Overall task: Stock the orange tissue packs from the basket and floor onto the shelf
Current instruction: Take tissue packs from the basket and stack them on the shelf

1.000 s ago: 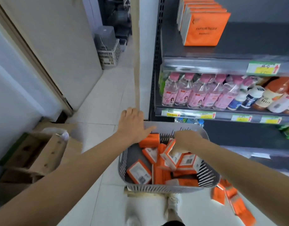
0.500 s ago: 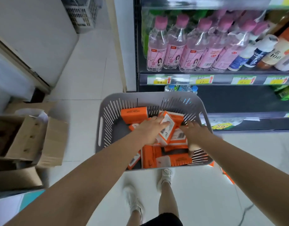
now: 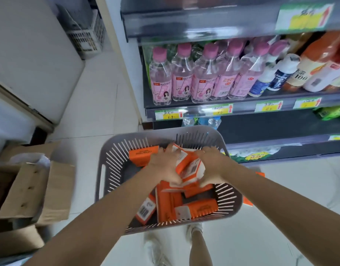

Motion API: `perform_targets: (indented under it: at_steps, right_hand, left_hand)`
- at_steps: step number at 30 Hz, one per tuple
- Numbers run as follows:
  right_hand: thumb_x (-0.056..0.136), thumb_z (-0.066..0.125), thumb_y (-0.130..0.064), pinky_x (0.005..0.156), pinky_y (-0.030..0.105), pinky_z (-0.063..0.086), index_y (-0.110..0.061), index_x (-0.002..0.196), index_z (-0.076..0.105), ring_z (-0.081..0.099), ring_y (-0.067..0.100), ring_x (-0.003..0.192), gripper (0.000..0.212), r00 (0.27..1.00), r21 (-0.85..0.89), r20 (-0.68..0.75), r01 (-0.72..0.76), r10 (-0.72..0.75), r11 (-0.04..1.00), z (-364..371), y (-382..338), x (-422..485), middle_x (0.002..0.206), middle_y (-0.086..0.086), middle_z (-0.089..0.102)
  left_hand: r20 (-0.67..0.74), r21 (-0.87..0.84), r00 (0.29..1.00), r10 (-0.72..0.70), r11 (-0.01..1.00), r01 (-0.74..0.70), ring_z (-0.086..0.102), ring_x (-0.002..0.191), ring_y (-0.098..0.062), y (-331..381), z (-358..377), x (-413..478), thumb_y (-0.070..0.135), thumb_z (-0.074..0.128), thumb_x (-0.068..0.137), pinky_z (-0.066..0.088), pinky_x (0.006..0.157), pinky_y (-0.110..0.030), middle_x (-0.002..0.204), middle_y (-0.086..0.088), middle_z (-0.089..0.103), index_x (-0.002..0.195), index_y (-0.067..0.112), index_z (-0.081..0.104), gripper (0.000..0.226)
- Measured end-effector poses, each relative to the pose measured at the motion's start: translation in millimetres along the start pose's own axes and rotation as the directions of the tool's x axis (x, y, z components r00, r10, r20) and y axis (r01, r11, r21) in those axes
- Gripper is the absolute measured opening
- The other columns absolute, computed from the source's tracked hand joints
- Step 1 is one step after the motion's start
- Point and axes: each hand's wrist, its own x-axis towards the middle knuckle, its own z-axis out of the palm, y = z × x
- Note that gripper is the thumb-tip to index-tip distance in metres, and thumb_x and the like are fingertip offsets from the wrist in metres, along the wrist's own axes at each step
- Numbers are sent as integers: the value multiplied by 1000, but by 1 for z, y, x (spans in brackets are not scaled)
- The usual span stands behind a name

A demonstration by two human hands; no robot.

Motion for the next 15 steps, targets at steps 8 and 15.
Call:
perform_targets:
  at_steps: [8,15]
  right_hand:
    - [60,84,-47,108,39,34,-28,149,9,32,24,132,118,988,263,-135,104,-70,959,-73,-29,-37,139,4,40]
    - [61,85,-35,88,32,48,-23,125,46,53,19,106,76,943,254,-298,225,-145,941,-147,-75,-85,113,-4,54]
  left_hand:
    - [205,-910,977,59,379,168,62,80,-30,-64,-110,-66,44,71,49,52,79,-34,82,-17,67,90,1,69,59]
    - [73,-956,980,184,294,16,64,91,-32,-75,-188,-137,57,60,53,51,76,-38,109,-13,66,109,14,60,70]
